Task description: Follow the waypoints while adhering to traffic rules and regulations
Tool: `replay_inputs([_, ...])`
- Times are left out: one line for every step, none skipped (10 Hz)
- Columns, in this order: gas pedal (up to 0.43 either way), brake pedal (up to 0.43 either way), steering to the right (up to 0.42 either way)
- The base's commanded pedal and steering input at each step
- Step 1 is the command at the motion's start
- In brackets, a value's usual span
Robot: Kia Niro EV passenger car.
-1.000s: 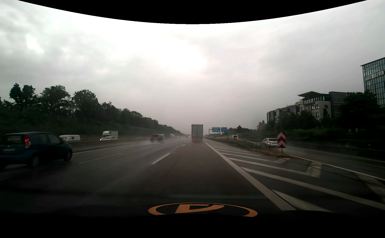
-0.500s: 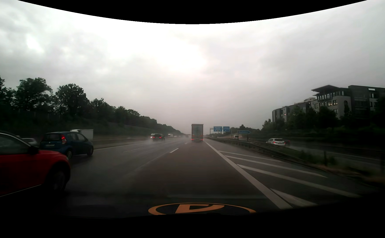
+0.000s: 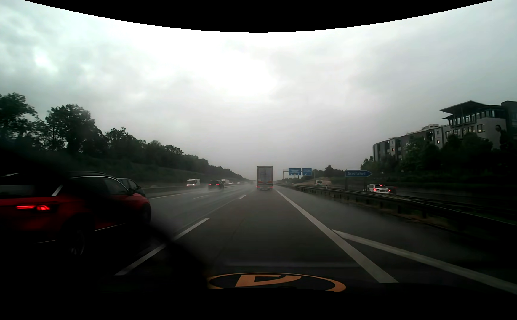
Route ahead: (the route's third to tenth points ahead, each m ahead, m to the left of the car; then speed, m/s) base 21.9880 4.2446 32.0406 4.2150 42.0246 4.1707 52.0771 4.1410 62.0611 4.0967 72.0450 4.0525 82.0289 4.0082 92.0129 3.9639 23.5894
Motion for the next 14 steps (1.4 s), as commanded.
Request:
replay_inputs([0.000,0.000,-0.001])
replay_inputs([0.000,0.000,-0.001])
replay_inputs([0.047,0.000,-0.001])
replay_inputs([0.087,0.000,-0.001])
replay_inputs([0.098,0.000,-0.001])
replay_inputs([0.098,0.000,-0.001])
replay_inputs([0.098,0.000,-0.002])
replay_inputs([0.110,0.000,-0.001])
replay_inputs([0.110,0.000,-0.001])
replay_inputs([0.118,0.000,-0.002])
replay_inputs([0.130,0.000,-0.001])
replay_inputs([0.138,0.000,-0.002])
replay_inputs([0.138,0.000,-0.001])
replay_inputs([0.138,0.000,-0.002])
